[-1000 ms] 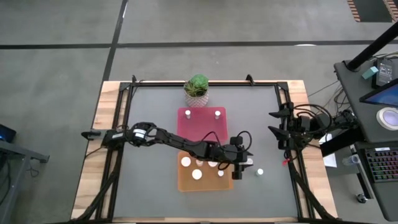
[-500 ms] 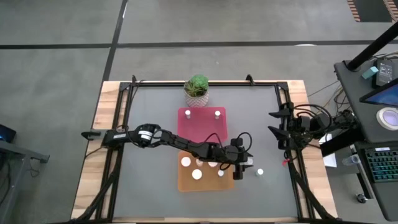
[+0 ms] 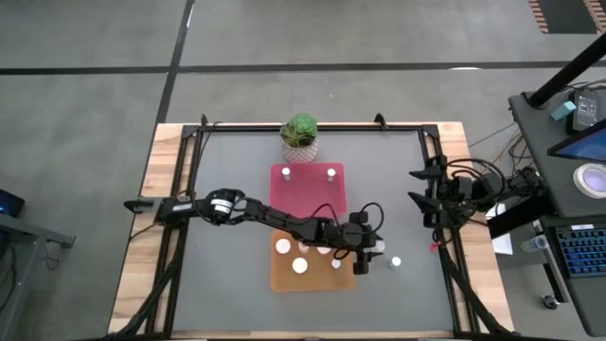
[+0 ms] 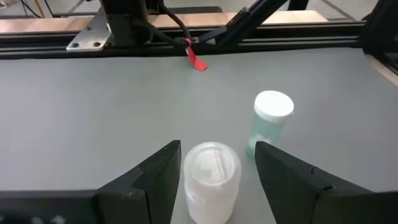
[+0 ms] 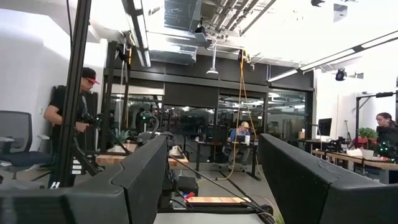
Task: Pick and place medicine bottles into bin by pill shape (circle, oval)
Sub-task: Put the white tablet bottle into the pink bin
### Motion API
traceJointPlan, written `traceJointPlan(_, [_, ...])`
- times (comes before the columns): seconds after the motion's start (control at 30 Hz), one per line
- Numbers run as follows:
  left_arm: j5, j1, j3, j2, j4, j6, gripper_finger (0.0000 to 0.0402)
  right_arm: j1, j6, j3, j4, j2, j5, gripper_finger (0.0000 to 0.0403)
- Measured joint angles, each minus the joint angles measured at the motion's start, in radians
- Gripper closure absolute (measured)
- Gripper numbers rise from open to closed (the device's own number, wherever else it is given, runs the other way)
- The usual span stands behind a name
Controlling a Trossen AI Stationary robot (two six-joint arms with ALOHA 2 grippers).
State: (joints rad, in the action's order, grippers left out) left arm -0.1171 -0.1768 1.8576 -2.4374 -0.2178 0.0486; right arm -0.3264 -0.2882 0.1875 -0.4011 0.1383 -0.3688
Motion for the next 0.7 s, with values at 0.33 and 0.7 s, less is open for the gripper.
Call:
traceJointPlan(0.33, [0.007,0.0,-0.009,0.0,0.0,0.001,0.021,0.0,-0.001,0.0,0.0,0.0,0.0,0.0156])
traceJointPlan(0.7, [0.007,0.001,-0.014,0.0,0.001,0.019,0.0211,0.0,-0.003,0.0,0.0,0.0,0.0,0.0156])
